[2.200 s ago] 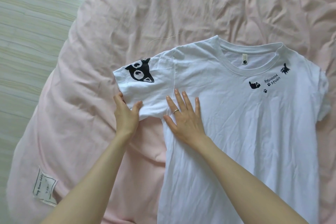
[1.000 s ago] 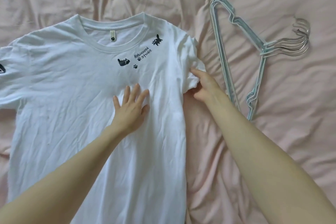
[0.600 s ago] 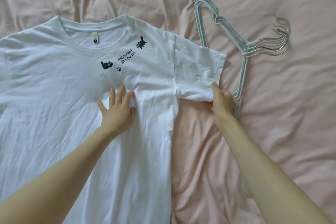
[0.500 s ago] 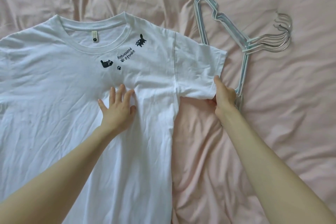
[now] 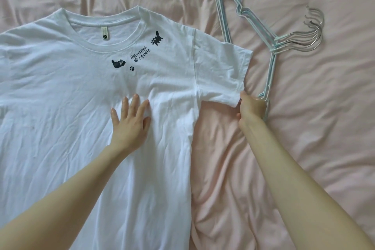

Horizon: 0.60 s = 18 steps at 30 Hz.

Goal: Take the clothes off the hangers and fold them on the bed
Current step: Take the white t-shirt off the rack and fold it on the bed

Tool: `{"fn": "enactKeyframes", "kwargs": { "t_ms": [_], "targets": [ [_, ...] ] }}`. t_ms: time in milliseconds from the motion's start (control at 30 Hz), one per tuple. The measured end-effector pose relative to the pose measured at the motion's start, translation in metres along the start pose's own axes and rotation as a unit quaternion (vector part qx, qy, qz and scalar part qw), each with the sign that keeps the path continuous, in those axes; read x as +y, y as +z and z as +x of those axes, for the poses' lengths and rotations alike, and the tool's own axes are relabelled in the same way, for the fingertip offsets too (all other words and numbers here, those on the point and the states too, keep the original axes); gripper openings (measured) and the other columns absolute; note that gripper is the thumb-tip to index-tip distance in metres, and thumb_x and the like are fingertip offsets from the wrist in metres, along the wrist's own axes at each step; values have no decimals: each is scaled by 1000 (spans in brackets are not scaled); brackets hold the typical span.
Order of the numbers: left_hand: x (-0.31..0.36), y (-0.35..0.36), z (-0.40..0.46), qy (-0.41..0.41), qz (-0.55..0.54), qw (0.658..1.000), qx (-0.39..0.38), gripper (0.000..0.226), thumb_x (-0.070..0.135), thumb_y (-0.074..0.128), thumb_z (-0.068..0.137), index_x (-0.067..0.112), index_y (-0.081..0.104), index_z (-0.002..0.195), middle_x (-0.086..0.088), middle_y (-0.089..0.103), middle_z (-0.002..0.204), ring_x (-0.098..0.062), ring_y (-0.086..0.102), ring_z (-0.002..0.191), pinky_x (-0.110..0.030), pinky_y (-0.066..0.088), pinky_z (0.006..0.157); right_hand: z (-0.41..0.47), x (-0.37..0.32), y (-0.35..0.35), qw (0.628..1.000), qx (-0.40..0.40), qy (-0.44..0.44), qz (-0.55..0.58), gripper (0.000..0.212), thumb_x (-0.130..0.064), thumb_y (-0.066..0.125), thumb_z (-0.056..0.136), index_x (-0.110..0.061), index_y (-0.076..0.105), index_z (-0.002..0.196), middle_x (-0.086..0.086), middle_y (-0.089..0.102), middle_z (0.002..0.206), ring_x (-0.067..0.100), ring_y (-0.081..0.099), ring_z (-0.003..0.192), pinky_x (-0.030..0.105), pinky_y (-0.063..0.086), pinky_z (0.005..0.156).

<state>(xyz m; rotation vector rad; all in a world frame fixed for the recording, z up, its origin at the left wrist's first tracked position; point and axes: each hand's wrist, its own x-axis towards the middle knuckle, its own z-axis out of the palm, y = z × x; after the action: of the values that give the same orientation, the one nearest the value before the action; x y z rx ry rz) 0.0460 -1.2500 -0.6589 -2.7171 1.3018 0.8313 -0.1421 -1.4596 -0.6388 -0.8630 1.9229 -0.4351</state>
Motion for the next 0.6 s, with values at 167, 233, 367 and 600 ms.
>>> {"fn": "enactKeyframes", "kwargs": {
  "t_ms": [167,233,367,600],
  "targets": [
    [-3,8,-33,20,2,1000,-9,51,30,30,100,24,17,148,-3,2,159,-27,-5,145,-52,-2,114,-53,44,-2,979,-185,89,1,22,-20,47,94,-9,53,76,7,59,65,15,54,47,19,41,39],
    [-5,11,-48,30,4,999,-18,50,31,29,100,24,18,148,-4,3,159,-27,-4,146,-50,-1,115,-81,67,-4,952,-277,127,-13,20,-23,46,97,-9,55,87,8,63,75,16,60,61,23,49,53],
    [-17,16,-79,81,3,997,0,59,38,20,88,18,35,143,-10,22,154,-36,15,142,-51,7,113,-120,111,-9,911,-378,162,17,20,-23,56,94,-3,62,94,8,69,89,18,65,77,31,52,76],
    [-46,27,-127,123,-3,992,-23,57,34,25,88,20,33,143,-9,18,155,-33,9,144,-45,5,116,-160,150,-40,918,-357,163,56,31,-14,67,85,6,62,109,16,70,102,25,68,89,37,55,85]
  ]
}}
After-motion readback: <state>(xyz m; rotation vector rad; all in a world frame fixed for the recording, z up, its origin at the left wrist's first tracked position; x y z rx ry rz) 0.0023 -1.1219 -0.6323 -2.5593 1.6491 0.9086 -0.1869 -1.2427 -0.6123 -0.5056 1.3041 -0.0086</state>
